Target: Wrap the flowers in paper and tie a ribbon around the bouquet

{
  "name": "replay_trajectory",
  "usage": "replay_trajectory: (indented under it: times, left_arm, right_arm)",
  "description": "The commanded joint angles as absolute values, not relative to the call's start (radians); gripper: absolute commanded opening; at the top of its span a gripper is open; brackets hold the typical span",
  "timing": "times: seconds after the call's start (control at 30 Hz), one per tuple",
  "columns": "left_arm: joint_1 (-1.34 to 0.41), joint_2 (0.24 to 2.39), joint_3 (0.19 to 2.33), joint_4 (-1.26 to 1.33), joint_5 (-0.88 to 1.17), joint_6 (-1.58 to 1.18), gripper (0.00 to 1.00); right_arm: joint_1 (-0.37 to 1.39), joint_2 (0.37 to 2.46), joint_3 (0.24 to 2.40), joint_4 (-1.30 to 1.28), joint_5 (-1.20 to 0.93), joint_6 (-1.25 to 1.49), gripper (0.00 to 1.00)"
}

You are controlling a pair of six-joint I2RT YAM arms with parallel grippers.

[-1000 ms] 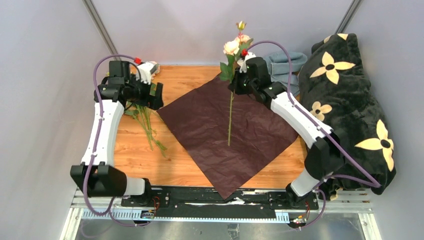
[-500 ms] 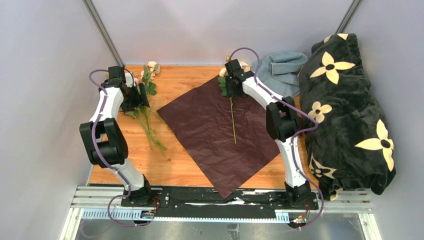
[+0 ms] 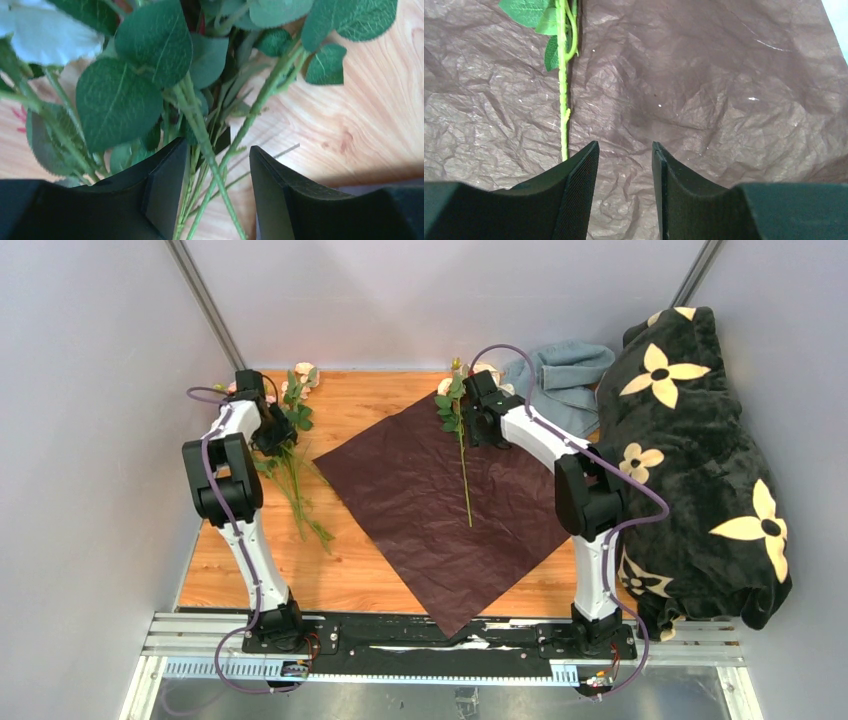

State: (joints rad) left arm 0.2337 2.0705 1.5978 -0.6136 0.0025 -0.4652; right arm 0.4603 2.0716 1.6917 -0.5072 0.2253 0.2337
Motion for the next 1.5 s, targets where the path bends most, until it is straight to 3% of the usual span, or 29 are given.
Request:
replay_trajectory:
  times: [0.0, 0.1, 0.27, 0.7, 0.87, 1.03, 1.13, 1.3, 1.47]
  left_arm:
    - [0.234, 2.133, 1.672, -0.593, -0.048, -0.494, 0.55]
    - [0.234, 2.160, 1.697, -0.596, -0.046, -0.491, 0.38]
    - [0.235, 2.141, 1.691, -0.626, -0.036, -0.476, 0.00]
    - [0.286, 1.761, 1.538, -0.542, -0.028, -0.372, 0.00]
    - [0.288, 1.598, 1.418, -0.457, 0.111, -0.354, 0.00]
    - [0.274, 1.479, 1.336, -0.347, 0.420, -0.380, 0.00]
    - [0.190, 1.405, 1.337, -0.334, 0.516, -0.354, 0.00]
    - [0.106, 1.335, 1.291, -0.181, 0.739, -0.483, 0.00]
    - [0.063, 1.313, 1.269, -0.180, 0.755, -0.496, 0.00]
  right_arm:
    - [0.460, 2.069, 1.664, -0.469, 0.199, 0.204, 0.47]
    - [0.460, 2.087, 1.660, -0.470, 0.197, 0.198, 0.47]
    - [0.461, 2.077, 1.649, -0.473, 0.187, 0.194, 0.47]
    - [0.502, 1.906, 1.596, -0.500, 0.222, 0.144, 0.47]
    - [0.570, 1.848, 1.607, -0.496, 0.166, 0.063, 0.52]
    - [0.706, 1.741, 1.504, -0.173, -0.336, -0.014, 0.56]
    - [0.761, 1.718, 1.415, 0.233, -0.613, 0.171, 0.59]
    - [0.819, 1.860, 1.434, 0.706, -0.625, 0.539, 0.73]
    - [0.851, 1.949, 1.507, 0.744, -0.588, 0.583, 0.74]
